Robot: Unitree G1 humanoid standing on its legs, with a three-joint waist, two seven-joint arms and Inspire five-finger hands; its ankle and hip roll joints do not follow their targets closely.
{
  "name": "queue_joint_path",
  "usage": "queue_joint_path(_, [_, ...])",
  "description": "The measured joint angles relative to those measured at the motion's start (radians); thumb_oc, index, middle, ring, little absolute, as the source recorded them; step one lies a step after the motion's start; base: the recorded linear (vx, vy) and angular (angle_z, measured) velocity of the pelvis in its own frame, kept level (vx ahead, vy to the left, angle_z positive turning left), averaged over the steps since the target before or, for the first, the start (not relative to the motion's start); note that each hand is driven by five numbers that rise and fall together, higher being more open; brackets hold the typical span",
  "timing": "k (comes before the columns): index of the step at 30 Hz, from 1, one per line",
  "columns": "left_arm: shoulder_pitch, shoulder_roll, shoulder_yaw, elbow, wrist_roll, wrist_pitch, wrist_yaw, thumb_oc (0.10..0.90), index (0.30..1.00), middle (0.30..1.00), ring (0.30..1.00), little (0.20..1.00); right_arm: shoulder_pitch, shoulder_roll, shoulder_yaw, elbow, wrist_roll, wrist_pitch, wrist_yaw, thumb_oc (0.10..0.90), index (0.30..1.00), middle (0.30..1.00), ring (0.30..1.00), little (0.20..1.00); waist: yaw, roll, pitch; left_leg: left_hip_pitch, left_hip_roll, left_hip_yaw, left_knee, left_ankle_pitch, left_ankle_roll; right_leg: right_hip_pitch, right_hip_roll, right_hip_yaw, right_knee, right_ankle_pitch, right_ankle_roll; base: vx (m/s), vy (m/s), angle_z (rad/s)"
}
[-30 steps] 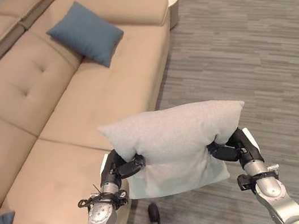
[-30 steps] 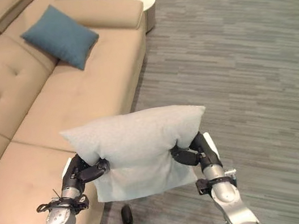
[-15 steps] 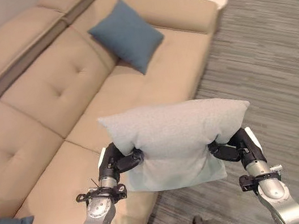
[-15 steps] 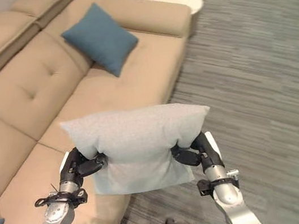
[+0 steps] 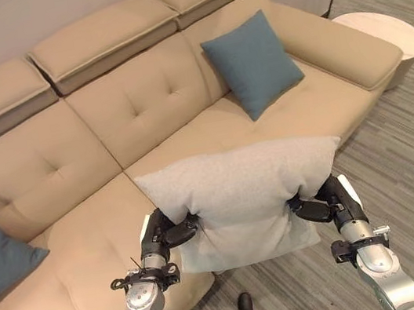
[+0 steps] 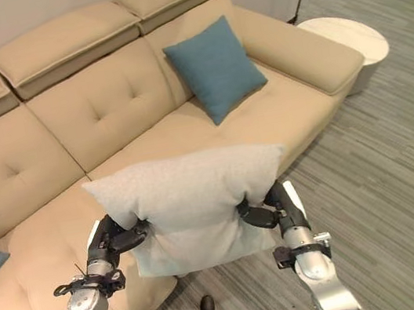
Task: Pick up all the scattered cushions and arrange them neatly on the sofa.
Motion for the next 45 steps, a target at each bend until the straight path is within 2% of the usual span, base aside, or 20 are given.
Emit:
queue_joint_path(2, [-0.002,0.0,-0.002,0.0,0.0,0.0,-0.001,0.4,0.3,0.3,0.3,0.3,0.01,0.0,-0.008,0.0,0.0,0.0,0.0,0.4,0.3,0.3,0.3,0.3,-0.009,-0.005,0.003,-0.011,0.037,0.134,-0.064,-0.003,0.01,0.02,-0.003,-0.036,-0.041,0.005,0.0,0.08,0.001,0.8])
queue_joint_path(4, [0.003,0.005,-0.022,0.002,-0.011,0.0,-0.002,0.4,0.3,0.3,0.3,0.3,0.014,0.0,-0.011,0.0,0.0,0.0,-0.001,0.4,0.3,0.3,0.3,0.3,0.004,-0.006,0.004,-0.025,0.029,0.16,-0.146,-0.001,0.012,0.023,-0.005,-0.049,-0.053,0.006,0.003,0.14,0.009,0.36])
queue_joint_path(6, [-0.009,0.006,-0.017,0.012,-0.016,0.0,-0.005,0.4,0.3,0.3,0.3,0.3,0.019,0.003,-0.015,0.0,0.002,0.0,-0.001,0.4,0.3,0.3,0.3,0.3,-0.008,-0.01,0.006,-0.097,0.029,0.224,-0.109,0.008,0.006,0.022,-0.009,-0.068,-0.061,-0.007,-0.013,0.19,0.078,0.35])
queue_joint_path(10, [0.024,0.009,-0.009,0.011,-0.016,0.001,-0.005,0.4,0.3,0.3,0.3,0.3,0.045,0.005,0.001,-0.002,0.001,0.0,0.006,0.4,0.3,0.3,0.3,0.3,0.004,0.003,0.002,-0.074,0.01,0.2,-0.212,0.051,0.069,0.042,0.005,-0.063,-0.03,-0.033,0.008,0.21,0.116,-0.05])
queue_joint_path(13, [0.027,0.005,-0.007,0.011,-0.016,0.001,-0.005,0.4,0.3,0.3,0.3,0.3,0.048,0.004,0.001,-0.003,-0.001,0.001,0.012,0.4,0.3,0.3,0.3,0.3,0.006,0.013,-0.001,-0.045,0.007,0.191,-0.254,0.123,0.083,0.035,0.003,-0.045,0.027,-0.063,0.021,0.11,0.096,-0.16])
queue_joint_path(14, [0.033,0.004,-0.005,0.008,-0.016,0.001,-0.005,0.4,0.3,0.3,0.3,0.3,0.048,0.002,0.001,-0.006,-0.002,0.001,0.016,0.4,0.3,0.3,0.3,0.3,0.009,0.021,-0.004,-0.028,0.008,0.191,-0.279,0.173,0.089,0.021,0.001,-0.03,0.074,-0.083,0.024,0.17,0.148,-0.19])
queue_joint_path(15, [0.034,0.008,0.0,0.009,-0.016,0.004,-0.005,0.4,0.3,0.3,0.3,0.3,0.046,0.003,0.004,-0.009,-0.003,0.001,0.018,0.4,0.3,0.3,0.3,0.3,0.006,0.018,-0.004,-0.004,-0.017,0.2,-0.291,0.15,0.116,0.009,-0.035,-0.034,0.143,-0.118,0.056,0.17,0.132,-0.17])
queue_joint_path(17, [0.035,-0.002,0.0,0.006,-0.015,0.003,-0.007,0.4,0.3,0.3,0.3,0.3,0.053,-0.001,0.0,-0.019,-0.003,0.002,0.019,0.4,0.3,0.3,0.3,0.3,-0.007,0.043,-0.003,0.031,-0.027,0.174,-0.312,0.164,0.121,-0.057,-0.065,0.036,0.34,-0.15,0.084,0.1,0.038,0.25])
queue_joint_path(19, [0.035,0.009,0.006,-0.008,-0.015,0.003,-0.013,0.4,0.3,0.3,0.3,0.3,0.066,0.002,0.002,-0.043,-0.003,0.002,0.021,0.4,0.3,0.3,0.3,0.3,-0.018,0.041,-0.005,0.056,-0.052,0.141,-0.326,0.174,0.129,-0.101,-0.101,0.091,0.455,-0.207,0.127,0.16,-0.022,0.63])
queue_joint_path(23, [0.033,0.028,0.043,-0.014,-0.016,0.002,-0.016,0.4,0.3,0.3,0.3,0.3,0.046,0.004,0.025,-0.051,-0.007,0.002,0.041,0.4,0.3,0.3,0.3,0.3,0.004,0.048,-0.003,0.069,-0.056,0.086,-0.347,0.172,0.132,-0.118,-0.138,0.141,0.325,-0.205,0.127,0.18,-0.072,0.49])
queue_joint_path(25, [0.033,0.026,0.057,-0.007,-0.016,0.002,-0.015,0.4,0.3,0.3,0.3,0.3,0.039,0.003,0.039,-0.049,-0.011,0.002,0.046,0.4,0.3,0.3,0.3,0.3,0.007,0.055,0.0,0.085,-0.042,0.042,-0.355,0.167,0.133,-0.125,-0.133,0.215,0.237,-0.165,0.129,0.14,-0.1,0.61])
queue_joint_path(27, [0.036,0.03,0.059,-0.006,-0.016,0.002,-0.015,0.4,0.3,0.3,0.3,0.3,0.038,0.005,0.043,-0.049,-0.012,0.002,0.045,0.4,0.3,0.3,0.3,0.3,0.011,0.039,-0.001,0.106,-0.043,0.031,-0.358,0.163,0.126,-0.116,-0.152,0.247,0.119,-0.047,0.149,0.12,-0.122,0.64])
queue_joint_path(29, [0.045,0.041,0.059,-0.007,-0.015,0.002,-0.015,0.4,0.3,0.3,0.3,0.3,0.033,0.005,0.051,-0.04,-0.014,0.002,0.045,0.4,0.3,0.3,0.3,0.3,0.013,0.003,-0.003,0.142,-0.052,0.011,-0.359,0.137,0.08,-0.078,-0.173,0.256,0.042,0.089,0.148,0.11,-0.167,0.42])
queue_joint_path(32, [0.07,0.013,0.05,-0.015,-0.015,-0.001,-0.014,0.4,0.3,0.3,0.3,0.3,0.021,0.0,0.037,-0.023,-0.017,0.004,0.042,0.4,0.3,0.3,0.3,0.3,0.028,0.033,-0.017,0.154,0.024,-0.002,-0.376,0.139,0.036,-0.046,-0.102,0.218,0.014,0.084,0.108,0.09,-0.215,0.15])
queue_joint_path(34, [0.062,-0.004,0.039,-0.015,-0.015,-0.001,-0.014,0.4,0.3,0.3,0.3,0.3,0.023,-0.001,0.012,-0.022,-0.017,0.004,0.041,0.4,0.3,0.3,0.3,0.3,0.016,0.033,-0.018,0.133,0.062,-0.032,-0.373,0.152,0.005,-0.031,-0.068,0.173,0.003,0.066,0.1,0.05,-0.141,0.44])
queue_joint_path(38, [0.063,-0.013,0.019,-0.016,-0.015,-0.001,-0.014,0.4,0.3,0.3,0.3,0.3,0.012,-0.002,-0.009,-0.021,-0.017,0.004,0.04,0.4,0.3,0.3,0.3,0.3,0.003,0.033,-0.019,0.136,0.086,-0.004,-0.376,0.16,-0.007,-0.029,-0.045,0.144,-0.001,0.07,0.077,0.04,-0.226,0.19])
queue_joint_path(40, [0.01,-0.042,-0.003,0.023,-0.015,-0.002,-0.017,0.4,0.3,0.3,0.3,0.3,0.057,-0.003,-0.048,-0.035,-0.011,-0.003,0.034,0.4,0.3,0.3,0.3,0.3,-0.034,0.042,-0.011,0.042,0.069,-0.043,-0.286,0.178,-0.05,-0.005,-0.056,0.091,-0.013,0.05,0.073,0.04,-0.042,1.17])
queue_joint_path(41, [0.0,-0.051,-0.013,0.017,-0.014,-0.002,-0.018,0.4,0.3,0.3,0.3,0.3,0.067,-0.015,-0.05,-0.033,-0.01,0.001,0.022,0.4,0.3,0.3,0.3,0.3,-0.051,0.044,-0.011,0.019,0.067,0.001,-0.296,0.214,-0.04,0.0,-0.075,0.05,-0.019,0.041,0.064,0.06,0.005,1.48])
queue_joint_path(43, [0.0,-0.049,-0.017,0.014,-0.015,-0.002,-0.018,0.4,0.3,0.3,0.3,0.3,0.062,-0.036,-0.055,-0.032,-0.01,0.0,0.02,0.4,0.3,0.3,0.3,0.3,-0.046,0.076,-0.011,0.021,0.092,0.086,-0.316,0.153,0.017,0.002,-0.062,0.02,-0.019,0.036,0.052,0.05,0.018,0.64])
queue_joint_path(45, [-0.001,-0.03,-0.019,0.012,-0.014,-0.002,-0.018,0.4,0.3,0.3,0.3,0.3,0.057,-0.039,-0.045,-0.033,-0.011,0.0,0.022,0.4,0.3,0.3,0.3,0.3,-0.029,0.079,-0.011,0.02,0.101,0.161,-0.322,0.131,0.023,-0.017,-0.075,0.015,-0.002,0.031,0.051,0.11,0.067,0.33])
